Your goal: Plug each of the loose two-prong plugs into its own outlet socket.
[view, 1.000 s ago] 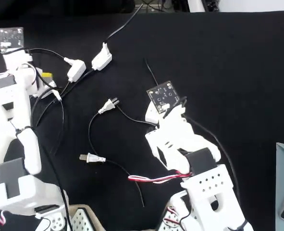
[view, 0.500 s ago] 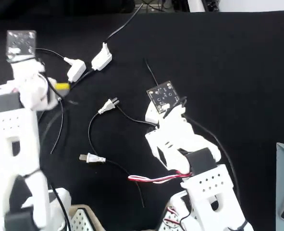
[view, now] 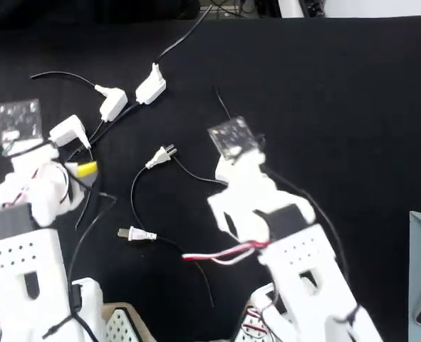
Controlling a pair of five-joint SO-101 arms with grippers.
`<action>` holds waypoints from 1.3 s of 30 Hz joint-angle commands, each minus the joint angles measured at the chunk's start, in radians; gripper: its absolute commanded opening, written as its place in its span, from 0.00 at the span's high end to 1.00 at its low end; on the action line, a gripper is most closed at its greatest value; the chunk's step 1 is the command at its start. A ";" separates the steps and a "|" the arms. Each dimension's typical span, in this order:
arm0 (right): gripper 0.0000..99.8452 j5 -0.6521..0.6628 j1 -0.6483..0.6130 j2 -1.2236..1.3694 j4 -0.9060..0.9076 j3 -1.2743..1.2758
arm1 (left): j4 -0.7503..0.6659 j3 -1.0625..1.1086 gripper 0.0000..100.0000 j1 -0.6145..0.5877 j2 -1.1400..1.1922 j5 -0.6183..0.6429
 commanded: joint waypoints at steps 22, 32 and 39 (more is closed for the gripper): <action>0.58 0.641 -0.137 1.118 -0.091 -0.865 | -0.158 0.507 0.67 -0.108 -0.399 0.054; 0.56 0.753 -0.187 1.405 -0.089 -1.188 | -0.150 0.572 0.67 -0.111 -0.491 0.020; 0.56 0.798 -0.196 1.564 -0.087 -1.320 | -0.118 0.575 0.67 -0.111 -0.526 0.018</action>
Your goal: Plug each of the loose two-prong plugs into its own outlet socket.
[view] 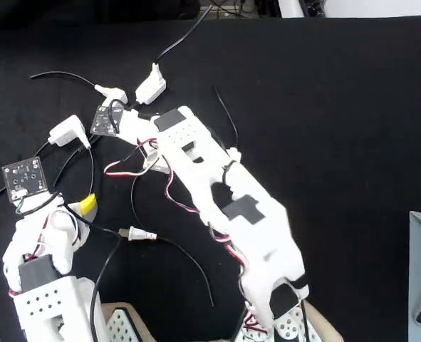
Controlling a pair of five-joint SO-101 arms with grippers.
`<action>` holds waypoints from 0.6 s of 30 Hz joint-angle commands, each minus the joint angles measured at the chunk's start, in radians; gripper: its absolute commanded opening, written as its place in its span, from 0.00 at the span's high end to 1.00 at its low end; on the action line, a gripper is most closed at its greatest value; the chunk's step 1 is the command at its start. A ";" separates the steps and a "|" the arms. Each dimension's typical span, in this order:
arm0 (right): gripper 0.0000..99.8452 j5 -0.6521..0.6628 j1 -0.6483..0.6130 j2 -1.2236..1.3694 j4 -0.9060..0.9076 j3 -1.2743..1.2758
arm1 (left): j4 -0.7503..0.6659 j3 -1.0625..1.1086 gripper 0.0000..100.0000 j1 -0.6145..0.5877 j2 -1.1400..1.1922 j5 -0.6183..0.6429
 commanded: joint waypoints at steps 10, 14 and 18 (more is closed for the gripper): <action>0.81 0.031 0.000 0.094 0.195 -0.208 | 0.005 0.007 0.67 -0.008 -0.021 -0.009; 0.97 0.026 -0.008 0.088 0.287 -0.217 | 0.005 0.007 0.67 -0.008 -0.021 -0.009; 0.99 0.015 -0.005 0.048 0.344 -0.200 | 0.005 0.007 0.67 -0.008 -0.021 -0.009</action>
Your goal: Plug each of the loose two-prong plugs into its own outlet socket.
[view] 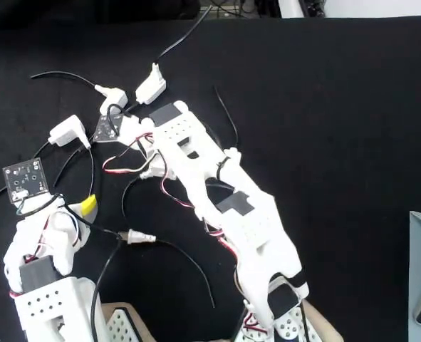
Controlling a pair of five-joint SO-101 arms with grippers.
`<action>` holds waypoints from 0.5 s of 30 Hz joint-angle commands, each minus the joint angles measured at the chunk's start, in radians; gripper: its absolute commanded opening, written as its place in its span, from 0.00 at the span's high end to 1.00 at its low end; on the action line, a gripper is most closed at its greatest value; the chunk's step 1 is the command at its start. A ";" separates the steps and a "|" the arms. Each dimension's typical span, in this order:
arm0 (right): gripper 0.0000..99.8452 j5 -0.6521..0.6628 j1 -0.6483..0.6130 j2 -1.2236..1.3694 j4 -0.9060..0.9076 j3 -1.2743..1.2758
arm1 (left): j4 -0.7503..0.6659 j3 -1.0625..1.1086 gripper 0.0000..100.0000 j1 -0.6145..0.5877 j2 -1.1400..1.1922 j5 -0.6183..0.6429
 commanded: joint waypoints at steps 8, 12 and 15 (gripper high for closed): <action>0.99 -0.126 -0.005 -0.274 0.133 0.105 | 0.005 -0.010 0.67 -0.010 -0.009 -0.009; 0.99 -0.261 0.000 -0.435 0.112 0.280 | 0.005 -0.010 0.67 -0.010 -0.009 -0.009; 0.99 -0.407 0.000 -0.568 0.051 0.456 | 0.005 -0.010 0.67 -0.010 -0.009 -0.009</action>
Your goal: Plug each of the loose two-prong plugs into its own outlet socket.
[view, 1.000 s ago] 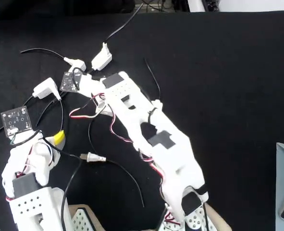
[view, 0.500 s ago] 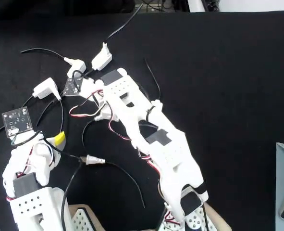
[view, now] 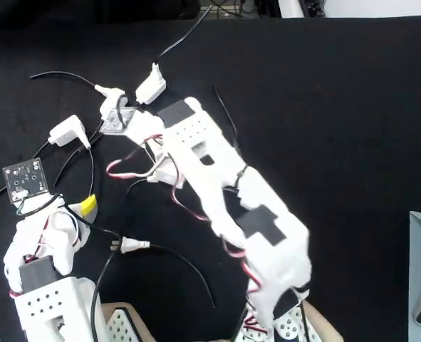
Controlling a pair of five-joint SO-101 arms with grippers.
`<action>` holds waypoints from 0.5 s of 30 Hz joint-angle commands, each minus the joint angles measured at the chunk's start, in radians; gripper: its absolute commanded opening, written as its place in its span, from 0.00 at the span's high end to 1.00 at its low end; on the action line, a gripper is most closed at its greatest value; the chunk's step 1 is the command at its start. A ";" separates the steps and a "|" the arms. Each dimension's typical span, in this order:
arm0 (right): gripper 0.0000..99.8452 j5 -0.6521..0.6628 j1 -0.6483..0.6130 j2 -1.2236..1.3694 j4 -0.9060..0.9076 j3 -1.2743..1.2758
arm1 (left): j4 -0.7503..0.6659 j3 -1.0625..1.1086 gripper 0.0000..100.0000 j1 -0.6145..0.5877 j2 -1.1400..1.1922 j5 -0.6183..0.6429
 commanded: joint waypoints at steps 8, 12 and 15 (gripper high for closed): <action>0.99 -0.362 -0.002 -0.581 -0.384 0.736 | 0.005 -0.010 0.67 -0.010 -0.009 -0.009; 0.99 -0.362 -0.003 -0.690 -0.511 0.947 | 0.005 -0.010 0.67 -0.010 -0.009 -0.009; 0.98 -0.367 -0.003 -0.679 -0.557 1.013 | 0.005 -0.010 0.67 -0.010 -0.009 -0.009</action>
